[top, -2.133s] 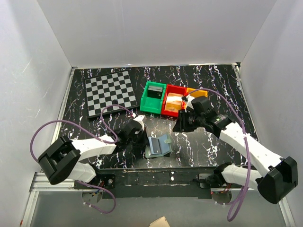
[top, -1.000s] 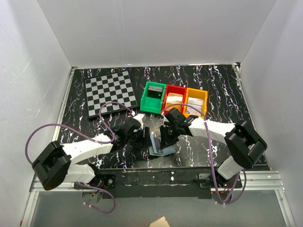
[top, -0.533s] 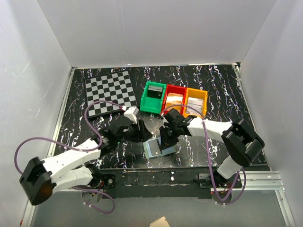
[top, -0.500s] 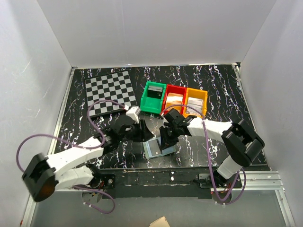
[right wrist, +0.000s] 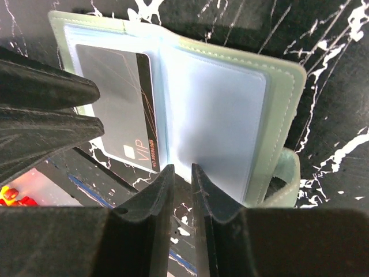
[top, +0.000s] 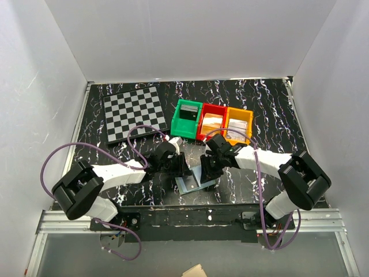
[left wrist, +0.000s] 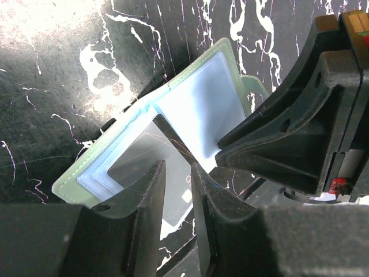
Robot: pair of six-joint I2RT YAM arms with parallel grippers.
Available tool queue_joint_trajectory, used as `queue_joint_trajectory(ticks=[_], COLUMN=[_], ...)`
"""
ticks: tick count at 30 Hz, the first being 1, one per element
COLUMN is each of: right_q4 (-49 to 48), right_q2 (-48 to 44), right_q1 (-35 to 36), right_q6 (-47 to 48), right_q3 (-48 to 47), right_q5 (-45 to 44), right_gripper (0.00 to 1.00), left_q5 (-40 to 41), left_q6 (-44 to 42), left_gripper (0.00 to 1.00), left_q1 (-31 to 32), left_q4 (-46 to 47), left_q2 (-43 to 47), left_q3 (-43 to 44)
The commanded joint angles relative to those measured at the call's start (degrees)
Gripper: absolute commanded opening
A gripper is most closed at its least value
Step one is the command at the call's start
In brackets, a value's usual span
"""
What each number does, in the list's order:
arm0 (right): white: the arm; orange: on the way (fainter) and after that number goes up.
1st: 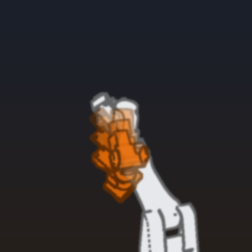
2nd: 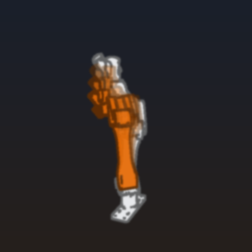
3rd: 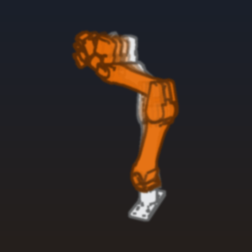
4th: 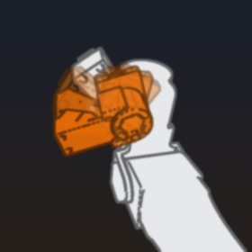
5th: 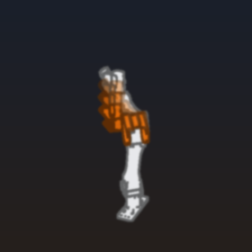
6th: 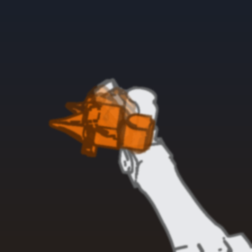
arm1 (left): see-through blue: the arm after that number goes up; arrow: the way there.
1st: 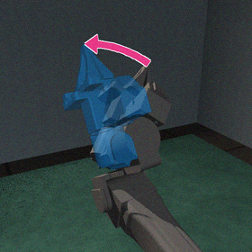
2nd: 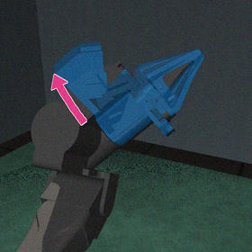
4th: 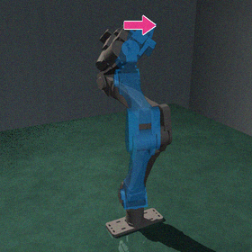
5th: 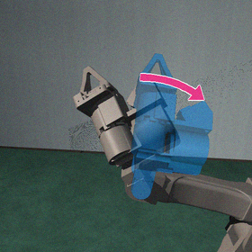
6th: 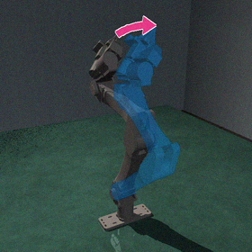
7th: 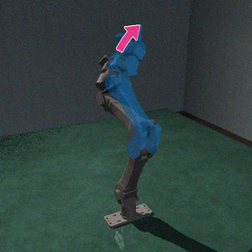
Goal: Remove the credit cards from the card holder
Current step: Remove the credit card from the card holder.
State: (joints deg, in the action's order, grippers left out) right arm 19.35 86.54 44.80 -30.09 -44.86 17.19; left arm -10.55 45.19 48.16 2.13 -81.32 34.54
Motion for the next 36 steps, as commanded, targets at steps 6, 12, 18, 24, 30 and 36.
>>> queue_joint_trajectory(ticks=[6, 12, 18, 24, 30, 36], right_q4=[-2.3, -4.5, -5.0, -3.5, 1.4, 4.8], right_q2=[-2.1, -1.6, -1.9, -2.8, -5.9, -7.8], right_q1=[-0.1, -0.1, 0.6, 0.8, 0.1, -0.2], right_q6=[-2.5, -4.6, -6.0, -6.2, -4.7, -2.3], right_q3=[3.5, 4.9, 4.7, 3.0, -0.3, -4.2], right_q5=[1.4, 3.3, 4.2, 3.5, 0.9, -0.8], right_gripper=[0.26, 0.27, 0.27, 0.28, 0.38, 0.40], left_q5=[0.8, 1.1, 0.6, 0.3, 1.8, 2.0], left_q6=[-4.3, -7.0, -8.8, -9.8, -5.6, 2.5], left_gripper=[0.25, 0.25, 0.26, 0.31, 0.40, 0.38], left_q1=[0.2, -0.3, -2.5, -4.4, -4.4, -4.0], left_q4=[-0.8, -1.3, -1.3, -1.8, -5.3, -4.4], left_q2=[-4.3, -6.9, -7.7, -6.2, 4.0, 14.4], left_q3=[3.7, 5.6, 7.0, 8.1, 4.8, -3.6])
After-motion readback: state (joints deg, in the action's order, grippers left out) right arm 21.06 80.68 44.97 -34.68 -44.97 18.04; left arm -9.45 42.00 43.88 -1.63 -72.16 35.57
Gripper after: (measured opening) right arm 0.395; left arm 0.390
